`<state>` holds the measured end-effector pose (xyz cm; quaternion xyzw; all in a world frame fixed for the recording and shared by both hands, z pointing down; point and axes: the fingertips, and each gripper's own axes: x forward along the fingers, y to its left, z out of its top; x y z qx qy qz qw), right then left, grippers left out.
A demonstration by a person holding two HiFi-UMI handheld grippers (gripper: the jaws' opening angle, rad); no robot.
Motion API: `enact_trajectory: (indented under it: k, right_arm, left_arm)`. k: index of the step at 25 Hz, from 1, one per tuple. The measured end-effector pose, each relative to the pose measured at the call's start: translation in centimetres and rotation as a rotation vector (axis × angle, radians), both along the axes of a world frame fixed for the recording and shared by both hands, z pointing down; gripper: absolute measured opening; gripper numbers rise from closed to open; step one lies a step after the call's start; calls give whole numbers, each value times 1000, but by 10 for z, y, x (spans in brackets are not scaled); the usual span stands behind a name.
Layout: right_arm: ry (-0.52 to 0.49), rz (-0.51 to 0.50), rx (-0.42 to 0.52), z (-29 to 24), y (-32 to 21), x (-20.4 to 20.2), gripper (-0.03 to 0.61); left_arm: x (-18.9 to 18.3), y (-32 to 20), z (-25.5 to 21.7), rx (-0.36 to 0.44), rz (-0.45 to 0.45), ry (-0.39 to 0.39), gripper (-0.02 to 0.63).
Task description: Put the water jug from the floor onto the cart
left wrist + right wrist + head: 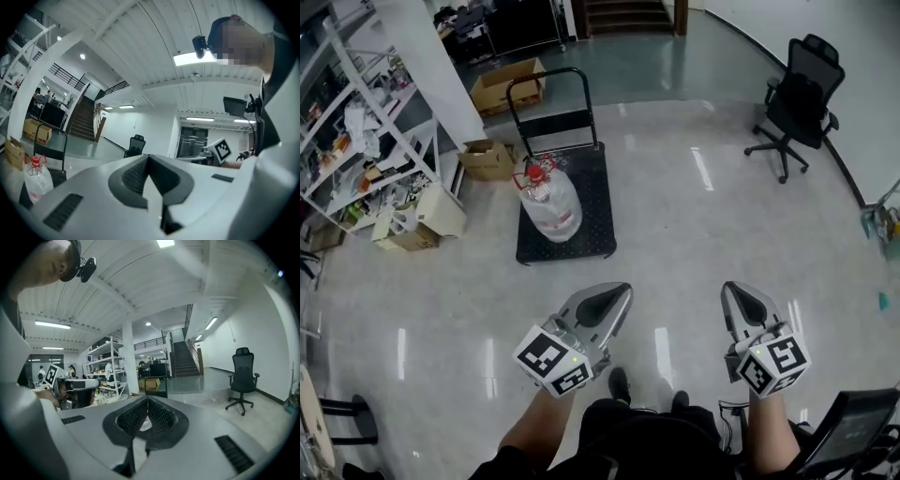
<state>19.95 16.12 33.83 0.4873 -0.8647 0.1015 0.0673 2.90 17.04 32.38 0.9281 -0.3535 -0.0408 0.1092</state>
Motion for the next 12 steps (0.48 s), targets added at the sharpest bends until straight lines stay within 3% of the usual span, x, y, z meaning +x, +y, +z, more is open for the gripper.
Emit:
enact_trajectory:
  k: [6, 10, 12]
  right_arm:
    - [13, -70, 41, 3, 74, 36, 0]
    - [-8, -136, 61, 2, 132, 65, 1]
    - [-4, -154, 65, 1, 159, 82, 0]
  left_arm:
    - [45, 83, -5, 10, -44, -34, 0]
    - [78, 146, -6, -40, -77, 45, 0]
    - [95, 176, -5, -47, -94, 43, 0]
